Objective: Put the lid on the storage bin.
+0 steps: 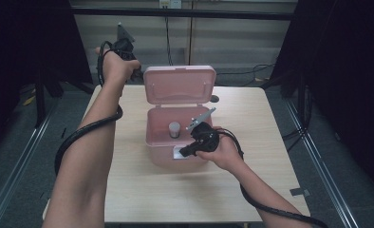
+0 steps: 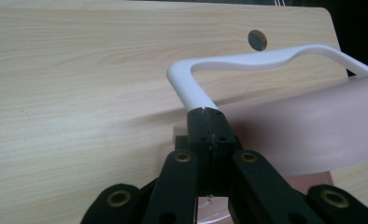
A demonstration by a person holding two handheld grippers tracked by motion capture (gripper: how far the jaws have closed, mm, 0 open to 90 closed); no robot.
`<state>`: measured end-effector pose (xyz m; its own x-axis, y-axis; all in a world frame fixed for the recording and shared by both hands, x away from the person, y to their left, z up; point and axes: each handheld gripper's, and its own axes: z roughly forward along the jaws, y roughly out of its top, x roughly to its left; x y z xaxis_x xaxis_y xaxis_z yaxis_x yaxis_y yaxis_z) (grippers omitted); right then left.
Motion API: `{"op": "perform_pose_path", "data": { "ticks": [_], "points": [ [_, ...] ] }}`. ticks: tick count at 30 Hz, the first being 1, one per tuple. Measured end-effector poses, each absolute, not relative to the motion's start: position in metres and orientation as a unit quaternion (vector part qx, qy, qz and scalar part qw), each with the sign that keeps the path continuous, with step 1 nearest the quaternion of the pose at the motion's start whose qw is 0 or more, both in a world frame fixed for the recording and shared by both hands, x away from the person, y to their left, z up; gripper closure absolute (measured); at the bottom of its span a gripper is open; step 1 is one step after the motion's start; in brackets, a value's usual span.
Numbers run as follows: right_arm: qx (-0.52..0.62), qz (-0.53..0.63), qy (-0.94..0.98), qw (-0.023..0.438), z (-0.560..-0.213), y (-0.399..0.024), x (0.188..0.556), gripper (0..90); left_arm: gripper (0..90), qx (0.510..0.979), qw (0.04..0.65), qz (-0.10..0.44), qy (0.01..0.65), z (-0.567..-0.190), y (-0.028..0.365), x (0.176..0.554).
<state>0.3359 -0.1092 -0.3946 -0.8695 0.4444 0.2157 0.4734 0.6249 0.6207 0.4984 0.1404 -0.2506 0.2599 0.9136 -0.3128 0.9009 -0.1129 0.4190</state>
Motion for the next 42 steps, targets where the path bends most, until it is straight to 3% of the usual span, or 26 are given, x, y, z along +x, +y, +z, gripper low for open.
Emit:
{"op": "perform_pose_path", "data": {
  "ticks": [12, 17, 26, 42],
  "points": [
    [-0.277, -0.382, -0.881, 0.033, -0.372, -0.125, 0.34, 90.0, 90.0, 0.748, 0.27, 0.006, 0.607, -0.259, 0.144, 0.495],
    [-0.316, -0.362, -0.877, 0.011, -0.361, -0.143, 0.353, 90.0, 90.0, 0.745, 0.273, 0.0, 0.609, -0.26, 0.145, 0.496],
    [-0.358, -0.35, -0.865, 0.012, -0.367, -0.158, 0.373, 90.0, 90.0, 0.744, 0.286, -0.005, 0.604, -0.257, 0.148, 0.502],
    [-0.365, -0.336, -0.868, 0.009, -0.379, -0.161, 0.372, 90.0, 90.0, 0.755, 0.273, -0.005, 0.596, -0.251, 0.146, 0.494]
  ]
}}
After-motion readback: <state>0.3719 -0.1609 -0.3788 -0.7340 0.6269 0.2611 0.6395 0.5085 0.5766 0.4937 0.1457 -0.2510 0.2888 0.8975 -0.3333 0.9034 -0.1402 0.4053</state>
